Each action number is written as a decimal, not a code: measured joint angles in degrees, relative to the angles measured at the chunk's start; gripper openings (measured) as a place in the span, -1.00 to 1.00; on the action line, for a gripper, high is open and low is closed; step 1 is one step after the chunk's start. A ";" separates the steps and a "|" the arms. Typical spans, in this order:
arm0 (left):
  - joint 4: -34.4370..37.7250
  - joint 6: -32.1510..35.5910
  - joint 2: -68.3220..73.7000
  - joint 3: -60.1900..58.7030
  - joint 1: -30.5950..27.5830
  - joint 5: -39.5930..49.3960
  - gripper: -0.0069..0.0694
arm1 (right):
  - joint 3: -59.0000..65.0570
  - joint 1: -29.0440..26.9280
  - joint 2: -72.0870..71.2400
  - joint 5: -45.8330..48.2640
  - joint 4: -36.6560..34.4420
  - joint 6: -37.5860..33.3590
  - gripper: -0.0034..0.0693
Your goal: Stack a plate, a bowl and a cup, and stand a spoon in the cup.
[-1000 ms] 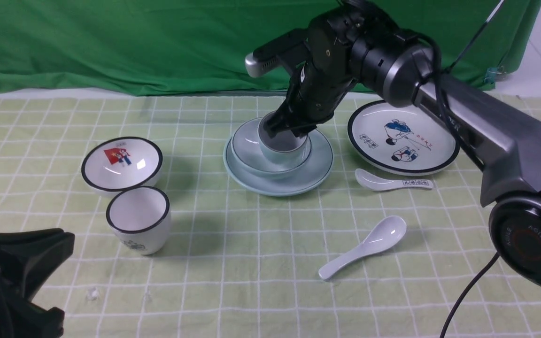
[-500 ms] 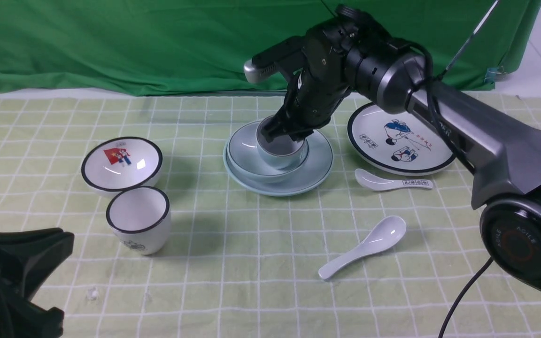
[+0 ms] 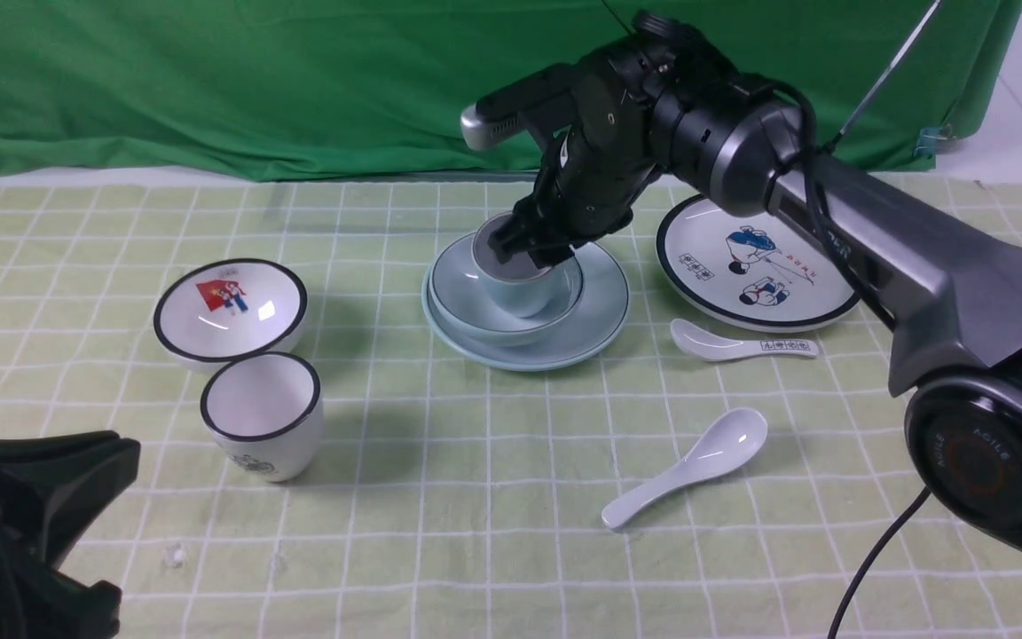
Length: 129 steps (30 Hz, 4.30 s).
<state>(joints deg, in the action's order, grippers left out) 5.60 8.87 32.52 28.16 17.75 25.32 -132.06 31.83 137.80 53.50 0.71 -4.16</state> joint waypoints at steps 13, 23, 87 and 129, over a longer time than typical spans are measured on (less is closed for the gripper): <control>0.00 0.00 0.00 0.00 0.00 0.00 -0.83 | -0.06 -0.37 -1.19 3.11 0.00 1.13 0.49; 0.00 0.00 0.00 0.00 0.00 0.06 -0.83 | 1.25 -2.88 -10.68 13.61 -1.76 -10.51 0.49; 0.90 0.00 0.00 0.00 0.00 -1.69 -0.83 | 36.85 0.05 -17.19 -47.78 -83.78 -79.60 -0.67; -0.30 0.00 0.00 0.00 0.00 -2.09 -0.83 | 76.39 0.00 -92.03 -23.70 7.44 -2.80 -0.87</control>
<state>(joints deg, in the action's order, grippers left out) 5.30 8.87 32.52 28.16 17.75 23.23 -55.66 31.83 45.77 29.81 8.15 -6.97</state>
